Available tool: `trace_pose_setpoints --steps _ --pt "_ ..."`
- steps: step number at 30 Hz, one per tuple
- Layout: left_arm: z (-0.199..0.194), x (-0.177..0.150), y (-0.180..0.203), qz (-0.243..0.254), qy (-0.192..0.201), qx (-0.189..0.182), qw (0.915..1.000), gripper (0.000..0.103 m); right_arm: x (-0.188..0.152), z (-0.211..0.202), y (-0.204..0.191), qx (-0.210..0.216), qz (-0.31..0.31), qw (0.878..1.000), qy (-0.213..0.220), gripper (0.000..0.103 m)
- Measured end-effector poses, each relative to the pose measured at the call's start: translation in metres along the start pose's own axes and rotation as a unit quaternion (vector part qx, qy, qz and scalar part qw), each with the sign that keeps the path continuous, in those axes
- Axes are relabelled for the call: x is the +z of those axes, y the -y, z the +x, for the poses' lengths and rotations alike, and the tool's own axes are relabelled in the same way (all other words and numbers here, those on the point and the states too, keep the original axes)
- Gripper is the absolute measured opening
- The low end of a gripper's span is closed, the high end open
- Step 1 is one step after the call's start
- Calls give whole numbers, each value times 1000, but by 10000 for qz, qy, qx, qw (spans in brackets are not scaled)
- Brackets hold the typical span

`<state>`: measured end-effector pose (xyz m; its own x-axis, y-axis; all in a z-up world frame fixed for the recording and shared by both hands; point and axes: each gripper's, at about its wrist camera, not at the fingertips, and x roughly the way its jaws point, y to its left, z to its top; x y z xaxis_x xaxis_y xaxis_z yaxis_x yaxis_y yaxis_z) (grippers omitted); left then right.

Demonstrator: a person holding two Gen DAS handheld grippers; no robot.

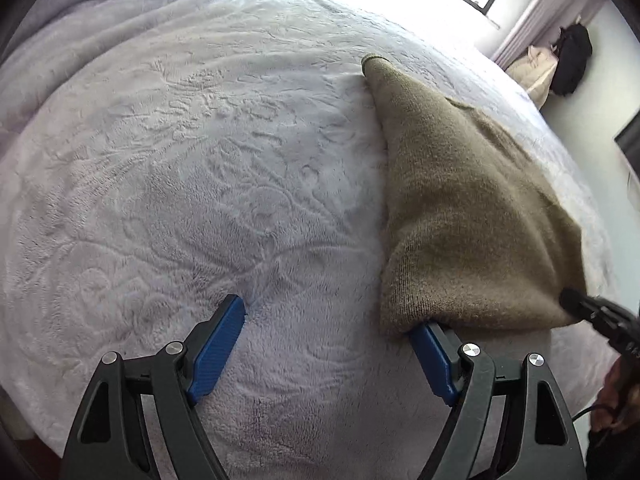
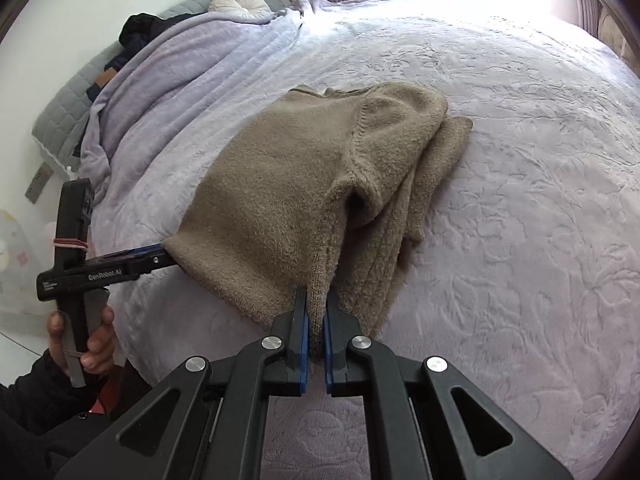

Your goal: Fold small clothes

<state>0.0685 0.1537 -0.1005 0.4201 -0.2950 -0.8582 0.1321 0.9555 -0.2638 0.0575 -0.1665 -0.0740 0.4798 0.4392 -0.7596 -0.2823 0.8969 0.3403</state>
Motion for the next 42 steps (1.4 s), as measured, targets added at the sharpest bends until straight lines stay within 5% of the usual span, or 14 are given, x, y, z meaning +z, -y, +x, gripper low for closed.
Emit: trace_pose_setpoints --steps 6,11,15,18,23,25,28,33,42 --pt "-13 -11 -10 259 -169 -75 9995 82 -7 4 14 264 208 9991 -265 8" --pt "-59 -11 -8 754 43 -329 9966 82 3 -37 14 234 36 9993 294 19" --pt "-76 18 17 917 389 -666 9928 82 27 -49 4 164 -286 9966 752 66" --pt "-56 39 55 1195 389 -752 9892 82 44 -25 -7 453 -549 9949 710 66" --pt "8 45 67 1205 -373 -3 9920 84 48 17 9 419 -327 9983 246 60" --pt "11 42 59 1025 -492 -201 9933 86 42 18 25 481 -30 9988 126 48" --pt "-10 46 56 1011 -344 -221 9940 86 41 -2 39 815 264 9960 248 54" --pt "-27 92 74 1073 86 -204 9940 86 81 -21 53 292 143 9969 722 65" --pt "55 191 71 487 -296 656 9962 86 140 56 81 -244 551 9981 -121 65"
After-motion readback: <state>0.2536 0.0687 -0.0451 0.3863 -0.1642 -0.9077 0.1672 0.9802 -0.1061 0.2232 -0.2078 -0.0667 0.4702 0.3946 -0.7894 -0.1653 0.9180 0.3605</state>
